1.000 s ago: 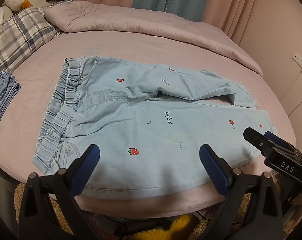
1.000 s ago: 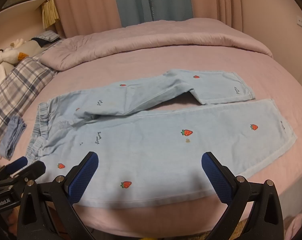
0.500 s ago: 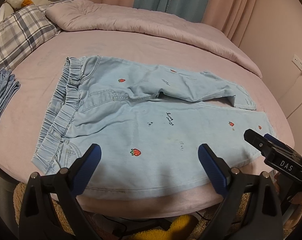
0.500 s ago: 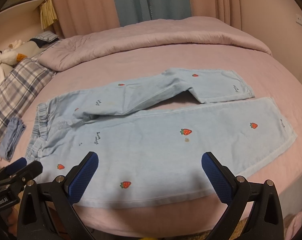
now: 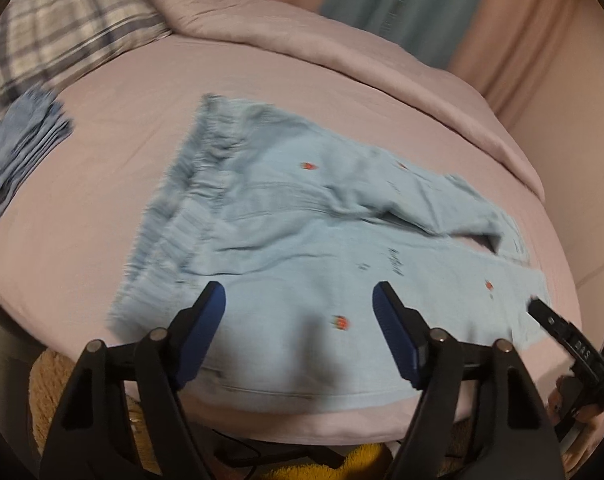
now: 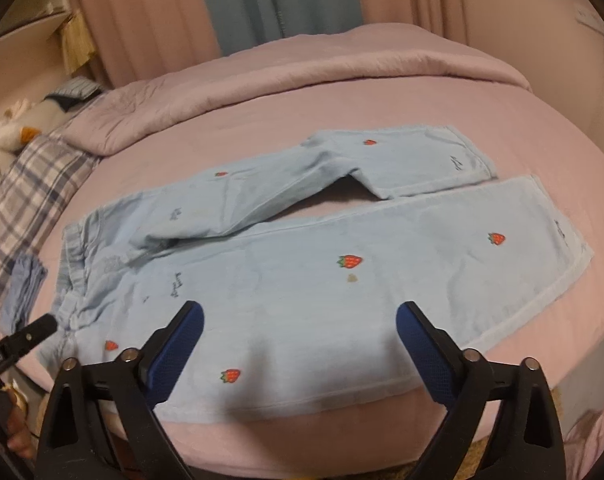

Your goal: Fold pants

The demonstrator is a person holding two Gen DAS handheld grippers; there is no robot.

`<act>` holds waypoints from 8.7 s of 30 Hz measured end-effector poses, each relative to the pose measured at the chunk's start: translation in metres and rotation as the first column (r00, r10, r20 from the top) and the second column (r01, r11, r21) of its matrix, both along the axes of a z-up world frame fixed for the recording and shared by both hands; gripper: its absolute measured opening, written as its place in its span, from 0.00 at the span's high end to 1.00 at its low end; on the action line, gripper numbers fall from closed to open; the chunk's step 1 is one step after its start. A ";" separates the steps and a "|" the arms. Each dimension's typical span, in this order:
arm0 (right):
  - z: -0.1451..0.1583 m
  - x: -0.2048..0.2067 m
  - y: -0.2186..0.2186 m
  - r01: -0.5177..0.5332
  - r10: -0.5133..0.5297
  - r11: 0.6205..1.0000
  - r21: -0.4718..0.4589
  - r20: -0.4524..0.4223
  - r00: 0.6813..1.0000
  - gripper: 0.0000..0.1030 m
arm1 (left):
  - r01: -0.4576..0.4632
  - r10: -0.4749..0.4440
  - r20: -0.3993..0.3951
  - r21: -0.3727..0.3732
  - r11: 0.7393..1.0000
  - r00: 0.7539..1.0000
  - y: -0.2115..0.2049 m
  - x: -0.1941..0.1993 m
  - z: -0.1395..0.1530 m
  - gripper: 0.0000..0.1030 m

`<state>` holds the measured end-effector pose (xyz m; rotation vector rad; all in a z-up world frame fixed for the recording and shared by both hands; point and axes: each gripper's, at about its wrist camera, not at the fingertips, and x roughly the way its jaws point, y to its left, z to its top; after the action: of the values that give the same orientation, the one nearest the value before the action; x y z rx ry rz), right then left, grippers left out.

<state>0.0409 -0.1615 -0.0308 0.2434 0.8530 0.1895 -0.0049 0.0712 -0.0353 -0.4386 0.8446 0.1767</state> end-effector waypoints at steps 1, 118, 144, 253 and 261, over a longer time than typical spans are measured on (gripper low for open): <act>-0.002 0.001 -0.008 0.015 -0.015 1.000 0.019 -0.004 1.000 0.11 | -0.024 0.024 -0.004 -0.015 1.000 1.000 0.008 -0.001 -0.001 0.30; -0.082 0.184 -0.228 0.460 -0.432 0.884 0.087 -0.231 0.872 0.88 | -0.111 0.105 -0.053 -0.120 0.987 0.993 0.054 0.033 0.004 0.26; -0.100 0.307 -0.103 0.445 -0.408 0.895 -0.001 -0.405 0.819 0.66 | -0.025 0.000 -0.133 -0.186 0.982 0.991 -0.003 0.104 -0.022 0.26; -0.103 -0.015 -0.255 0.574 -0.550 0.808 0.132 -0.179 0.816 0.95 | -0.188 0.142 -0.184 -0.262 0.947 0.973 0.059 -0.054 -0.056 0.77; -0.096 -0.003 -0.247 0.570 -0.554 0.821 0.030 -0.201 0.808 0.95 | -0.205 0.179 -0.141 -0.202 0.958 0.974 0.071 -0.063 -0.026 0.59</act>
<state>0.0374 -0.4088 -0.1265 0.5966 0.9202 -0.3626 -0.0678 0.1420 -0.0613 -0.7206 0.9451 0.2959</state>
